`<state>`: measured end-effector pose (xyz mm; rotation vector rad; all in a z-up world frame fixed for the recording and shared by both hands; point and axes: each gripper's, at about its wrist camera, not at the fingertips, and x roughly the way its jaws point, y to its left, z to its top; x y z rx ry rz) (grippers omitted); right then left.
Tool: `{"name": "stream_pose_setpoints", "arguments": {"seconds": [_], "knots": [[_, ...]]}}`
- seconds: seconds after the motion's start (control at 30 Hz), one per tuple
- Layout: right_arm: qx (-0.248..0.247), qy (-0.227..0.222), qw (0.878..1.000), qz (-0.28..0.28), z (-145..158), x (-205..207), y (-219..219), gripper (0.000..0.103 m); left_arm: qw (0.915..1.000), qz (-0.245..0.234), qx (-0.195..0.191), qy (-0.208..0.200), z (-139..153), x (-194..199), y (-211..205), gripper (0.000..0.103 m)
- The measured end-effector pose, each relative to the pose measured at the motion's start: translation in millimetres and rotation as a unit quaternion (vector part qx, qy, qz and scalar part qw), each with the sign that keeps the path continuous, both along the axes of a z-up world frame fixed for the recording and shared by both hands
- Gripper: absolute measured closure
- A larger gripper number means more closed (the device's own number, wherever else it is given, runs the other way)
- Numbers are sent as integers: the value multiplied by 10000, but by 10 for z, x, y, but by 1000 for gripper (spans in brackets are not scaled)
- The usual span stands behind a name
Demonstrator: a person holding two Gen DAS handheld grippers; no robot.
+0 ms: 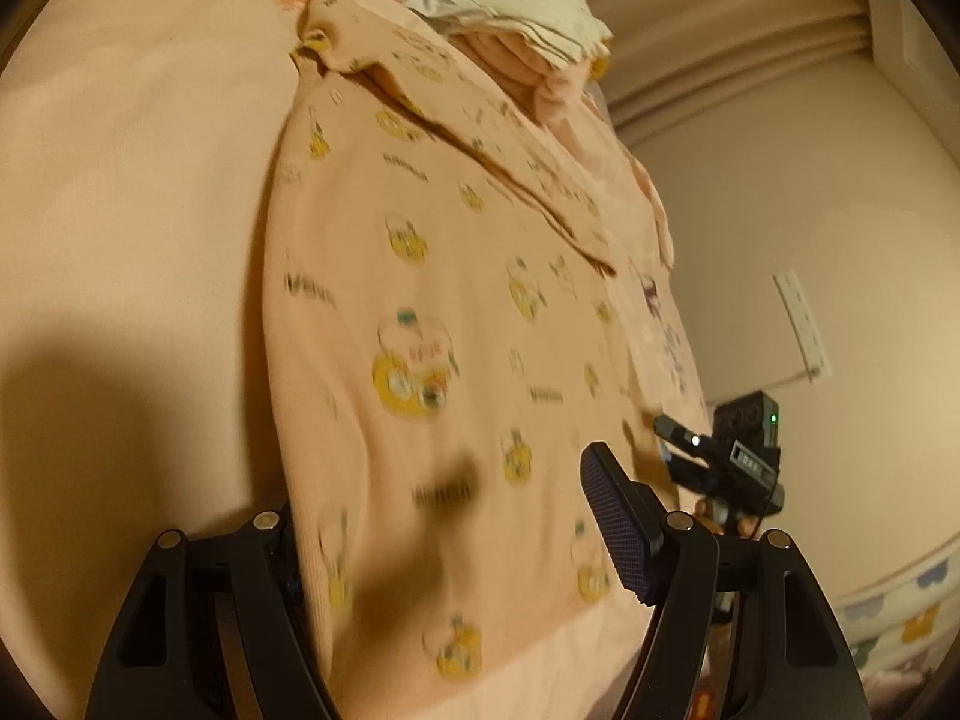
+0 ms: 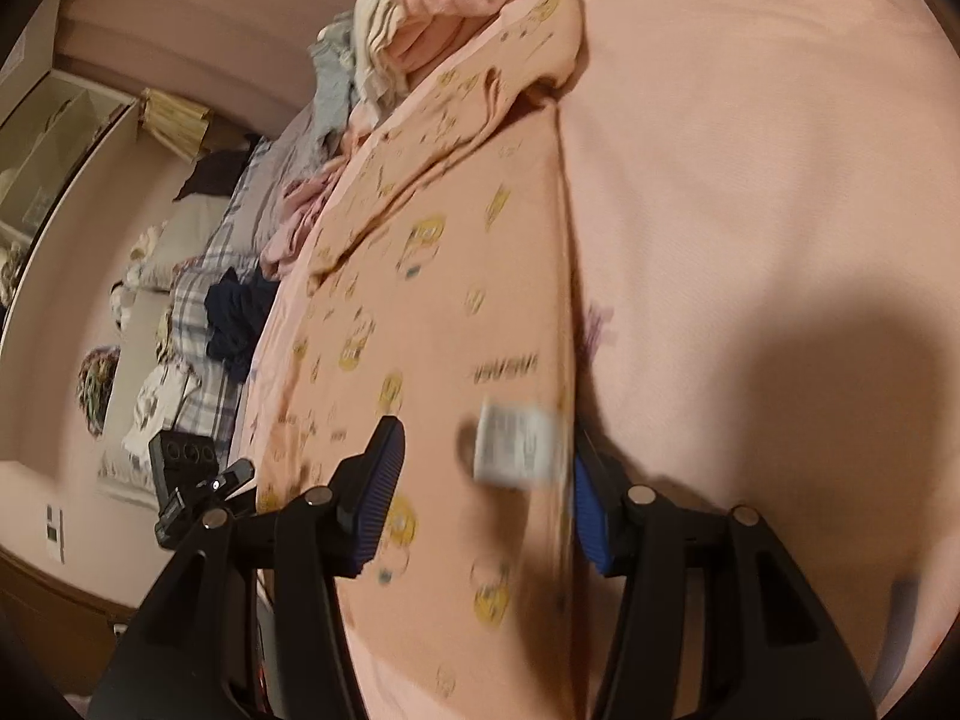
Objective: Fold small clothes
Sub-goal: 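Grasp the hem corner by the label with the right tool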
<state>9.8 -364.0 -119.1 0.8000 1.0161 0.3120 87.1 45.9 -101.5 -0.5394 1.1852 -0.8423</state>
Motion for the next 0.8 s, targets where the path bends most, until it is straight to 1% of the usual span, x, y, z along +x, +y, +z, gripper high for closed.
{"name": "stream_pose_setpoints", "arguments": {"seconds": [0.07, 0.2, 0.27, 0.33, 0.4, 0.47, 0.5, 0.53, 0.57, 0.63, 0.67, 0.7, 0.73, 0.8], "knots": [[8, -10, 9999, 113, -1, -144, 27, 52, 9999, -90, -45, 52, -3, -112, 64, 31], [184, -8, 9997, 182, -5, -450, 62, 52, 9997, -107, -164, 150, -10, -251, 162, 31], [252, 27, 9996, 148, -18, -527, 64, 53, 9996, -94, -193, 162, -20, -274, 182, 31], [197, 22, 9997, 120, -14, -533, 90, 54, 9996, -30, -188, 216, -40, -236, 165, 31], [61, 50, 9999, 130, -21, -490, 131, 59, 9992, 87, -257, 298, -66, -187, 174, 31], [-58, 75, 9999, 130, -32, -439, 152, 71, 9988, 208, -315, 322, -71, -162, 183, 32], [-112, 88, 9998, 120, -38, -419, 145, 74, 9987, 265, -304, 318, -71, -157, 189, 36], [-149, 102, 9998, 98, -45, -411, 143, 82, 9987, 318, -239, 307, -75, -162, 201, 44], [-179, 115, 9998, 69, -54, -410, 140, 88, 9987, 358, -158, 317, -88, -161, 211, 49], [-155, 136, 9998, -13, -83, -415, 111, 94, 9978, 492, -105, 435, -137, -153, 274, 69], [-101, 134, 9998, -54, -92, -419, 93, 95, 9971, 553, -125, 503, -150, -139, 289, 74], [-69, 127, 9999, -75, -87, -419, 78, 94, 9958, 655, -160, 619, -189, -128, 332, 82], [-59, 106, 9999, -89, -77, -424, 77, 94, 9948, 720, -192, 692, -214, -117, 350, 88], [-38, 51, 9999, -88, -50, -434, 91, 95, 9932, 820, -272, 780, -242, -115, 395, 91]]}}
